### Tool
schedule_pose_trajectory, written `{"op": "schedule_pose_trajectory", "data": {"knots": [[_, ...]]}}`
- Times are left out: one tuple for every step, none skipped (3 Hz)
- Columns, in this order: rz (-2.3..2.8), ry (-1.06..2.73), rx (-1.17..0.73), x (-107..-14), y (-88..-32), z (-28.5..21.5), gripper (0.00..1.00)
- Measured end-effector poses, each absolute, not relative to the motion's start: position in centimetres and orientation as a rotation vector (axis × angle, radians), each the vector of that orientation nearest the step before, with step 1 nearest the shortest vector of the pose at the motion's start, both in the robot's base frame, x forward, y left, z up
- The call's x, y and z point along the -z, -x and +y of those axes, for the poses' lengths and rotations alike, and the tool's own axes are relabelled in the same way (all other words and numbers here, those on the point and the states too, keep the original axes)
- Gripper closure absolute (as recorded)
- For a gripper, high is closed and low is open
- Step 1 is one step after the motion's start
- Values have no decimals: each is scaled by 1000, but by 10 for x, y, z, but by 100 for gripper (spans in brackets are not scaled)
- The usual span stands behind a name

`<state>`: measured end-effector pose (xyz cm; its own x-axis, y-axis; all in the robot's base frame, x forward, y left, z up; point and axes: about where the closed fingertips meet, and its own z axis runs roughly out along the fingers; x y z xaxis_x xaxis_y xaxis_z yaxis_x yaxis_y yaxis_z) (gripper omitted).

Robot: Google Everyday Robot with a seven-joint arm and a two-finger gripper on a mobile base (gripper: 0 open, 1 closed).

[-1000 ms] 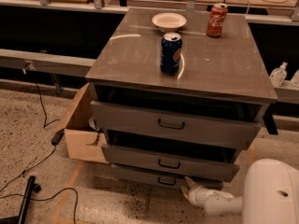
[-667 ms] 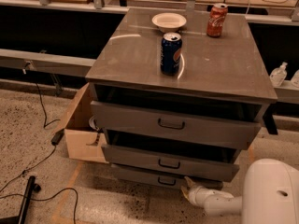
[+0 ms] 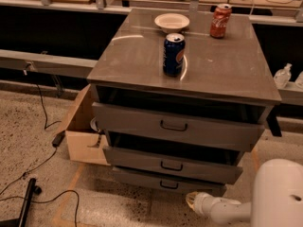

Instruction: Open bottom drawer

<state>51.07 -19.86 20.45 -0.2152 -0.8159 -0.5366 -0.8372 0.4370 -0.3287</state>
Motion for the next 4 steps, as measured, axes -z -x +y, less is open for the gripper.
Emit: {"op": "schedule_pose_trajectory", "data": {"knots": [[2111,1368,-74,-236,-460,-212,82],[2118,1356,-88,-257,-433,-212,59],[2106,1342,-82,-261,-432,-208,36],[2082,1322,-79,-258,-444,-202,12]]}}
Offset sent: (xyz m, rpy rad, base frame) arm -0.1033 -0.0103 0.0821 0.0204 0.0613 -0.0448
